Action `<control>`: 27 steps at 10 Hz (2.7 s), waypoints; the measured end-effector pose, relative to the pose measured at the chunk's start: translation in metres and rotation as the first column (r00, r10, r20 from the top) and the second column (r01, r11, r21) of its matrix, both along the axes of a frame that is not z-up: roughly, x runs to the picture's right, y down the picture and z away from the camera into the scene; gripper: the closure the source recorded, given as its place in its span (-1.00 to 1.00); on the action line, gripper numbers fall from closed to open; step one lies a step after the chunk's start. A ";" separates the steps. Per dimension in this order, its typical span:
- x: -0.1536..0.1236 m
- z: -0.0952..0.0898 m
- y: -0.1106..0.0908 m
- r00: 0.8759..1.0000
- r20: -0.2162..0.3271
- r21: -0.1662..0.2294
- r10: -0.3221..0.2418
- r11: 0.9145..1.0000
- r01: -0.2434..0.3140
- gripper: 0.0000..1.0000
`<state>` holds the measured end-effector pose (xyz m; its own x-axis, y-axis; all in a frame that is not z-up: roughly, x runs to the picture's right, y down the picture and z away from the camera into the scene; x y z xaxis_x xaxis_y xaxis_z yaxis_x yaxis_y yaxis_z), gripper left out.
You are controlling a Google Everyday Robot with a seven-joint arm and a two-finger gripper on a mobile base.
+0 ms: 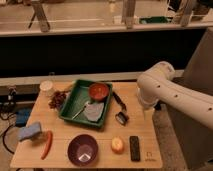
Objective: Wipe red bowl with towel
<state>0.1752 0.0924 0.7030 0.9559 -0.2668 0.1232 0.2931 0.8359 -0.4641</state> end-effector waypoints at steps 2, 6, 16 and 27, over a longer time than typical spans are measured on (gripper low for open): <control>-0.013 0.002 -0.002 0.999 0.021 0.010 -0.030 1.000 0.030 -0.60; -0.061 0.007 -0.005 0.988 0.086 0.037 -0.125 0.992 0.122 -0.60; -0.125 0.023 -0.006 0.947 0.189 0.074 -0.260 0.965 0.250 -0.60; -0.178 0.030 0.018 0.905 0.277 0.076 -0.323 0.946 0.315 0.54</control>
<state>-0.0025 0.1105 0.7328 0.7454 -0.5593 0.3627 0.6616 0.6874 -0.2996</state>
